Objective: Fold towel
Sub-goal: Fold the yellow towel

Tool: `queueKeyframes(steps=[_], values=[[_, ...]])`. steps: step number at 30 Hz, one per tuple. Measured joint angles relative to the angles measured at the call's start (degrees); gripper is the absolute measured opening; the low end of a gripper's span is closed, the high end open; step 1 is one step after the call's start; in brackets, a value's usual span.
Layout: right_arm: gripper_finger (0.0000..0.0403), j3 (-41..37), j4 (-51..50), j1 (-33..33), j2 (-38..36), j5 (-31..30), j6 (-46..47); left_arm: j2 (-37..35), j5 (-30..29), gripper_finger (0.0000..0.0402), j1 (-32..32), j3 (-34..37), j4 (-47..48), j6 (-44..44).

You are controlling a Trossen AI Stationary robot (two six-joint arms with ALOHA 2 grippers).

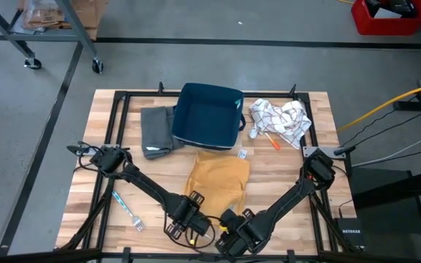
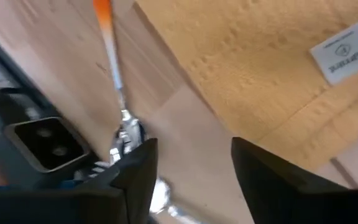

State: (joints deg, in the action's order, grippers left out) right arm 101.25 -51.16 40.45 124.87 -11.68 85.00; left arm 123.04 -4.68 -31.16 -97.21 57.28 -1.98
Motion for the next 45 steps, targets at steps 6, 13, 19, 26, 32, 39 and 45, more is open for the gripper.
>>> queueKeyframes(steps=[6,13,19,26,32,39,45], values=[[0.0204,-0.04,0.08,0.00,3.18,-0.35,-3.25,0.09,-0.84,0.0205,0.17,2.72,-2.56,3.37],[0.0176,0.13,-0.09,0.01,6.28,-1.31,-3.42,-0.08,-2.41,0.0187,0.13,4.87,-5.97,3.72],[0.0114,0.13,-1.01,0.06,6.81,-2.04,-3.40,-0.08,-2.90,0.0132,0.02,4.87,-5.84,3.74],[0.0029,0.11,-2.94,0.04,6.75,-2.18,-2.50,-0.08,-3.25,0.0064,0.02,4.90,-5.75,5.44],[0.0011,0.07,-2.88,0.00,6.79,-1.73,-2.39,-0.08,-3.19,0.0033,0.02,4.92,-5.71,4.63],[0.0002,0.72,-3.48,0.00,6.90,-1.21,-2.37,-0.04,-2.96,0.0005,0.02,4.32,-4.20,5.02],[0.0001,6.82,-6.87,-0.07,7.55,1.44,-2.96,0.22,-2.53,0.0003,-0.90,0.90,1.59,6.62]])
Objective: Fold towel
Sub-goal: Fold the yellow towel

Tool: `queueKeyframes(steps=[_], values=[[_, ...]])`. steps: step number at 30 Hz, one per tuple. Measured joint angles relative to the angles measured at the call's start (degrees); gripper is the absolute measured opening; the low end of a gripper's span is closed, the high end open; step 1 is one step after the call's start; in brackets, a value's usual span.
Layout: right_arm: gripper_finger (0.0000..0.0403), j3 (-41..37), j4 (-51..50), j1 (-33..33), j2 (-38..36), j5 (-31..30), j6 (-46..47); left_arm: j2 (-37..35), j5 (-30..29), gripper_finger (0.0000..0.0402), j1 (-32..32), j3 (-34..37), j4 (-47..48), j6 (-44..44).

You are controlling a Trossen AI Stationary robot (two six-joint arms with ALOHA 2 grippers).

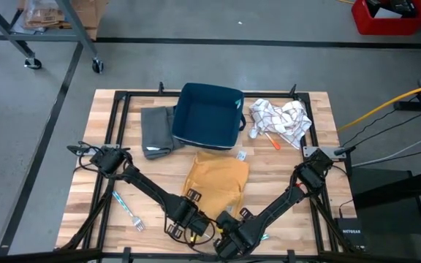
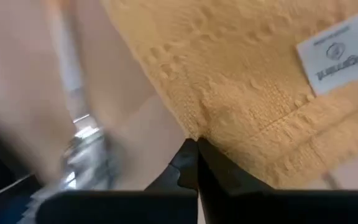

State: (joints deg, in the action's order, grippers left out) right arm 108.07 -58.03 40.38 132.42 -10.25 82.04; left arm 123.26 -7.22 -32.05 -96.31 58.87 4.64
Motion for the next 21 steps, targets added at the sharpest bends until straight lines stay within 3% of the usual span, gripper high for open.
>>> queueKeyframes(steps=[11,21], values=[[0.0001,10.81,-0.53,1.29,-0.24,5.56,0.09,-0.01,1.25,0.0002,-5.75,-8.48,5.60,2.59],[0.0000,19.64,-0.82,4.62,-0.33,3.17,5.31,-0.12,1.19,0.0002,-10.42,-18.45,9.58,13.93]])
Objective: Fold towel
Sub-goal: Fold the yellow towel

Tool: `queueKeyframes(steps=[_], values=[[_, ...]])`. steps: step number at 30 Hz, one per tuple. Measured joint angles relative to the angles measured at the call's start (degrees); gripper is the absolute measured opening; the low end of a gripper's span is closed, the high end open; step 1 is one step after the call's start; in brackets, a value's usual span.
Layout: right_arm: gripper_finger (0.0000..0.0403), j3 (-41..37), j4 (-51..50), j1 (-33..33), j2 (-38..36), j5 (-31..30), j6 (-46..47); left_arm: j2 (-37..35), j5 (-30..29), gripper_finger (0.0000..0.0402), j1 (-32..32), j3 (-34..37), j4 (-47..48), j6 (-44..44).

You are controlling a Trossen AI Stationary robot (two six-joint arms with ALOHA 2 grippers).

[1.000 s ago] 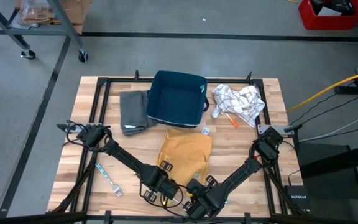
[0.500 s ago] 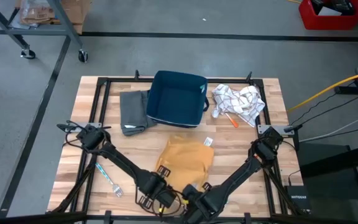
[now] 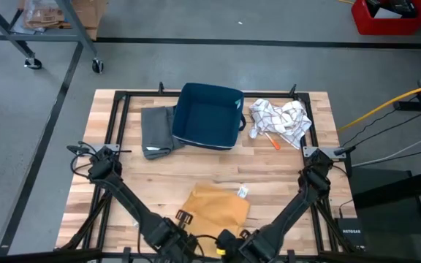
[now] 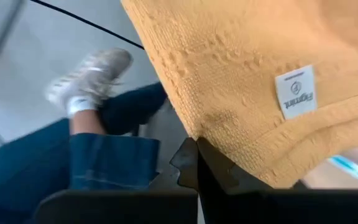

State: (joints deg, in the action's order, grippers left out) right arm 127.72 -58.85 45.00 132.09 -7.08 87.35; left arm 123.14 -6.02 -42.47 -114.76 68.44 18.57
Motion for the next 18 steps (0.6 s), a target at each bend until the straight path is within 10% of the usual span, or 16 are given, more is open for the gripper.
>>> queueKeyframes(steps=[18], values=[[0.0000,7.26,-13.54,2.62,-0.59,-9.36,13.71,-0.09,-0.79,0.0003,2.66,-10.71,3.31,6.18]])
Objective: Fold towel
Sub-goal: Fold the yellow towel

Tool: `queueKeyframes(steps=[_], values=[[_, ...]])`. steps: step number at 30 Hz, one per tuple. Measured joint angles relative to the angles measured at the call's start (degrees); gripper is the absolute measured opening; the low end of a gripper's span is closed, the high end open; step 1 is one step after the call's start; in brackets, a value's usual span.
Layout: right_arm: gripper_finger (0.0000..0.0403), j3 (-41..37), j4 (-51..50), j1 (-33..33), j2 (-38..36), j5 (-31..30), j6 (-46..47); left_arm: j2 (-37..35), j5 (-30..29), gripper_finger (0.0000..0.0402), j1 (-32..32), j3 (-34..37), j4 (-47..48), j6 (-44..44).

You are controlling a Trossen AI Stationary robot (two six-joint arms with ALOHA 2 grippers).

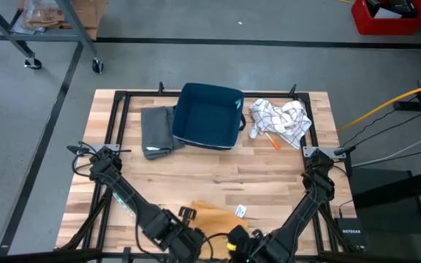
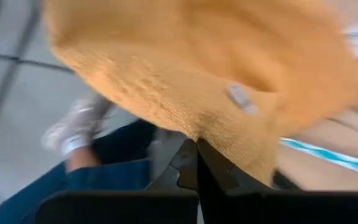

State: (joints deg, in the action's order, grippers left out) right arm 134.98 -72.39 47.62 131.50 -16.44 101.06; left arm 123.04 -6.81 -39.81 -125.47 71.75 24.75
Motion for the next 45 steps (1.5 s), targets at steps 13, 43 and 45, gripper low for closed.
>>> queueKeyframes(steps=[13,43,45], values=[[0.0002,-3.33,-15.14,-1.05,0.24,-0.75,3.50,-0.04,-0.28,0.0009,7.17,5.59,1.98,-4.47],[0.0144,-17.76,-10.61,-6.12,0.40,5.85,-2.37,-0.04,-5.86,0.0086,17.50,24.03,-6.29,-9.16],[0.0139,-17.02,-10.15,-6.42,0.37,7.79,-2.90,-0.04,-5.83,0.0079,17.90,22.24,-4.45,-8.68]])
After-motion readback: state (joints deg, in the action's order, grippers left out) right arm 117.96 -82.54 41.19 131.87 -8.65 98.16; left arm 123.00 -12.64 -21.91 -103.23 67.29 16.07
